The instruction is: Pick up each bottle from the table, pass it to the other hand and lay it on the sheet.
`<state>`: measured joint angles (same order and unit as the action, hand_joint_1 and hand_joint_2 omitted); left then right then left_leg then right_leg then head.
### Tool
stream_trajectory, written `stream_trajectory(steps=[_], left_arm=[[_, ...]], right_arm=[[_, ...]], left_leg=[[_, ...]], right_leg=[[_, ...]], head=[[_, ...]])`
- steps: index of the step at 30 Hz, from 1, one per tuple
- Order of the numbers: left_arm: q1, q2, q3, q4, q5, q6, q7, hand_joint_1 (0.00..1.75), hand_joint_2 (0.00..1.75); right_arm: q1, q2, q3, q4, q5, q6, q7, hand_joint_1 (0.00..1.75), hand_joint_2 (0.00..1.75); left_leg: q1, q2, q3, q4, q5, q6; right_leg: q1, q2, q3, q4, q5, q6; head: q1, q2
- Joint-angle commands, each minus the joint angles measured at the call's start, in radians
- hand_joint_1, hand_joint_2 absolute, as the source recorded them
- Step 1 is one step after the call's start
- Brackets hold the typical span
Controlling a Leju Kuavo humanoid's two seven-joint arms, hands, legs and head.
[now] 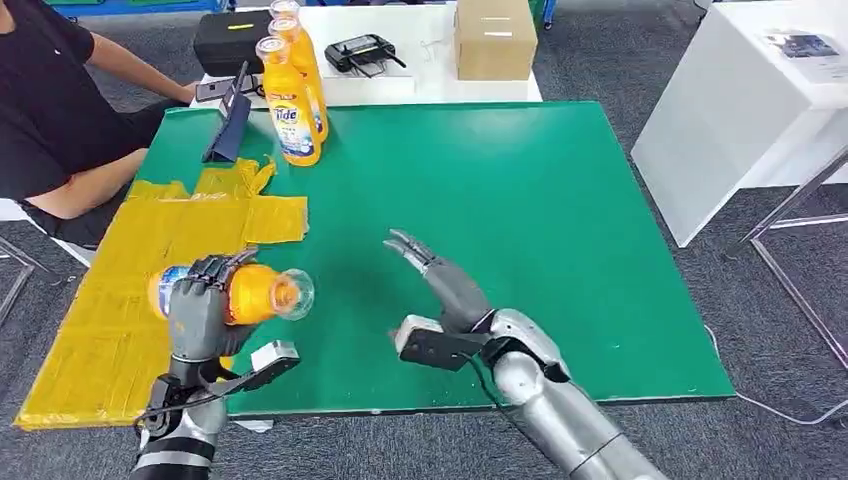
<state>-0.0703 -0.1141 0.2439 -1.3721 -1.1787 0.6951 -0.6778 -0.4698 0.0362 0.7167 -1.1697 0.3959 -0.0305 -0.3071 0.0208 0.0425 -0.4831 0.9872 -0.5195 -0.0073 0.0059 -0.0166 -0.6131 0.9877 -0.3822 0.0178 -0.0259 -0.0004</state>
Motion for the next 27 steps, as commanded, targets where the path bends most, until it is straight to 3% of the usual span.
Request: stream_trajectory(steps=[1,2,3,4,7,10,11,12,13,14,19,20,21,22,24,26,27], left_arm=[[-0.087,0.137,-0.033,0.429,-0.392,0.003,0.434,1.75,1.75],[-0.087,0.182,-0.113,0.465,-0.392,0.003,0.502,1.75,1.75],[-0.124,0.278,-0.356,0.584,-0.392,0.003,0.703,1.75,1.75],[-0.132,0.285,-0.408,0.611,-0.392,0.003,0.72,1.75,1.75],[-0.163,0.29,-0.491,0.705,-0.392,0.003,0.756,1.75,1.75],[-0.163,0.29,-0.491,0.705,-0.392,0.003,0.756,1.75,1.75],[-0.174,0.318,-0.566,0.689,-0.392,0.003,0.837,0.0,1.75],[-0.219,0.323,-0.667,0.777,-0.392,-0.006,0.922,0.0,1.75],[-0.217,0.303,-0.622,0.765,-0.387,0.003,0.887,0.0,1.75],[-0.208,0.28,-0.557,0.734,-0.374,0.003,0.816,0.0,0.0],[-0.174,0.221,-0.369,0.609,-0.367,0.003,0.619,0.0,0.0],[-0.159,0.197,-0.322,0.562,-0.216,-0.024,0.492,0.0,0.0],[-0.141,0.17,-0.278,0.488,-0.032,-0.089,0.349,0.0,0.0],[-0.132,0.16,-0.256,0.445,0.054,-0.125,0.295,0.0,0.0],[-0.126,0.154,-0.237,0.405,0.098,-0.155,0.275,0.0,0.0],[-0.139,0.142,-0.197,0.352,0.34,-0.367,0.176,0.0,0.0],[-0.147,0.146,-0.185,0.336,0.382,-0.403,0.159,0.0,0.0]], right_arm=[[0.006,-0.13,-0.056,-0.141,-0.063,0.103,-0.02,0.0,1.75],[-0.007,-0.116,-0.045,-0.116,-0.058,0.105,-0.022,0.0,1.75],[-0.021,-0.103,-0.032,-0.09,-0.055,0.106,-0.025,0.0,1.75],[-0.027,-0.099,-0.024,-0.083,-0.055,0.106,-0.025,0.0,1.75],[-0.031,-0.096,-0.013,-0.076,-0.051,0.105,-0.024,0.0,1.75],[-0.031,-0.096,-0.013,-0.076,-0.051,0.105,-0.024,0.0,1.75],[-0.032,-0.097,-0.012,-0.073,-0.051,0.105,-0.024,0.0,1.75],[-0.032,-0.089,-0.016,-0.065,-0.051,0.104,-0.023,0.0,1.75],[-0.034,-0.082,-0.018,-0.054,-0.051,0.105,-0.016,0.0,1.75],[-0.029,-0.079,-0.023,-0.048,-0.05,0.104,-0.014,0.0,1.75],[-0.003,-0.073,-0.055,-0.017,-0.052,0.098,-0.017,0.0,1.75],[0.009,-0.076,-0.064,-0.021,-0.053,0.093,-0.02,0.0,1.75],[0.025,-0.078,-0.077,-0.028,-0.048,0.082,-0.024,0.0,1.75],[0.03,-0.081,-0.077,-0.029,-0.042,0.083,-0.027,0.0,1.75],[0.032,-0.086,-0.074,-0.026,-0.034,0.087,-0.032,0.0,1.75],[0.018,-0.103,-0.06,0.0,-0.015,0.096,-0.032,0.0,1.75],[0.012,-0.109,-0.059,0.012,-0.008,0.099,-0.037,0.0,1.75]], left_leg=[[-0.002,-0.008,0.003,-0.004,0.001,0.001],[-0.002,-0.006,0.003,-0.003,0.001,0.001],[-0.002,-0.008,0.005,-0.005,0.001,0.002],[-0.002,-0.007,0.002,-0.002,0.001,0.001],[-0.002,-0.006,0.002,-0.002,0.001,0.001],[-0.001,-0.006,0.003,-0.003,0.001,0.001],[-0.001,-0.004,0.002,-0.002,0.001,0.001],[-0.001,-0.005,0.003,-0.003,0.001,0.001],[-0.002,-0.006,0.005,-0.004,0.001,0.002],[-0.002,-0.009,0.008,-0.008,0.002,0.003],[-0.002,-0.013,0.004,-0.003,0.004,0.002],[-0.002,-0.014,0.004,-0.004,0.004,0.002],[-0.002,-0.014,0.005,-0.004,0.004,0.003],[-0.002,-0.015,0.005,-0.004,0.004,0.002],[-0.002,-0.018,0.005,-0.005,0.006,0.002],[-0.002,-0.016,0.004,-0.003,0.005,0.002],[-0.001,-0.015,0.003,-0.001,0.005,0.001]], right_leg=[[-0.002,-0.004,0.004,-0.002,-0.001,0.001],[-0.002,-0.003,0.004,-0.002,-0.001,0.001],[-0.002,-0.003,0.006,-0.003,-0.001,0.001],[-0.002,-0.004,0.003,-0.001,-0.001,0.0],[-0.002,-0.003,0.002,-0.001,-0.001,0.0],[-0.002,-0.001,0.003,-0.001,-0.001,0.001],[-0.002,0.0,0.002,0.0,0.0,0.001],[-0.002,-0.001,0.003,-0.001,0.0,0.001],[-0.003,0.0,0.005,-0.002,0.0,0.001],[-0.003,0.001,0.009,-0.005,0.001,0.002],[-0.003,-0.008,0.01,-0.002,0.002,0.0],[-0.005,-0.008,0.01,-0.003,0.002,0.0],[-0.004,-0.007,0.01,-0.004,0.002,0.001],[-0.004,-0.009,0.01,-0.003,0.001,0.001],[-0.004,-0.011,0.011,-0.005,0.001,0.001],[-0.004,-0.009,0.01,-0.003,0.001,0.002],[-0.003,-0.011,0.009,-0.001,0.0,0.001]], head=[[0.0,0.0],[0.0,0.0],[0.0,0.0],[0.0,0.0],[0.0,0.0],[-0.001,0.0],[0.0,0.0],[0.0,0.0],[0.0,0.0],[0.0,0.0],[0.0,0.0],[-0.001,0.0],[0.0,0.0],[0.0,0.0],[-0.001,0.0],[0.0,0.0],[-0.001,0.0]])
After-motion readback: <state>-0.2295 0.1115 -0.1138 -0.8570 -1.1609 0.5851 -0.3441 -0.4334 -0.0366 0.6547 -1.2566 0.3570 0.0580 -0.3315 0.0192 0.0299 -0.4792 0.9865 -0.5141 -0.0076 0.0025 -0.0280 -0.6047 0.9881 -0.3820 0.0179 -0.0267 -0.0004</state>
